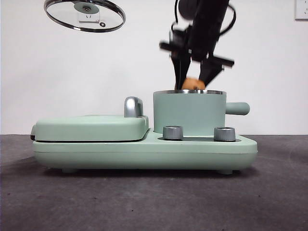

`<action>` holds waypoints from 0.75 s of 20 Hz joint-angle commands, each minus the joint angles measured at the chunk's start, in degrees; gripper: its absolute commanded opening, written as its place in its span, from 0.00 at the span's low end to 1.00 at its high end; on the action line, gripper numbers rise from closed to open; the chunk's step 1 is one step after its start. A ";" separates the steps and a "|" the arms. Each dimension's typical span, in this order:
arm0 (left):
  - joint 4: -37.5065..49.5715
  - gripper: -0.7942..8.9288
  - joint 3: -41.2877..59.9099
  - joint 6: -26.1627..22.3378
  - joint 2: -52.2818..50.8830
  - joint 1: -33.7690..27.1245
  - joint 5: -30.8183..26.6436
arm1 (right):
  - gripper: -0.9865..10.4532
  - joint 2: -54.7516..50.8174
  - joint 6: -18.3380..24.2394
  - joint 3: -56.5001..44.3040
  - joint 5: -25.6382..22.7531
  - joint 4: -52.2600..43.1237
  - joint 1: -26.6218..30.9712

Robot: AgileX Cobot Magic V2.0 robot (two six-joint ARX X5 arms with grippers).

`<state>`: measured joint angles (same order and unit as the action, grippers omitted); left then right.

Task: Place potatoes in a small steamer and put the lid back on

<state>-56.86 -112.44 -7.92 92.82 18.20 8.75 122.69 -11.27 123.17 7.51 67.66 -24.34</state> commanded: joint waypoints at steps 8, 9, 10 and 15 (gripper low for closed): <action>1.57 0.10 -1.84 0.02 -0.66 0.13 0.07 | 0.47 4.13 1.68 6.23 -0.04 3.23 0.07; 1.60 0.10 -1.84 0.04 -0.66 0.13 0.09 | 0.48 3.89 1.90 9.22 -0.17 6.45 0.17; 1.60 0.10 -1.84 0.04 -0.66 0.15 0.09 | 0.48 3.08 2.62 11.91 -0.96 9.97 0.17; 1.60 0.10 -1.84 1.16 -0.63 0.20 0.11 | 0.48 -12.90 6.14 3.45 -3.48 13.70 0.11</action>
<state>-56.86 -112.42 -7.49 92.82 18.22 8.78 109.49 -6.39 125.73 4.25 76.95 -23.94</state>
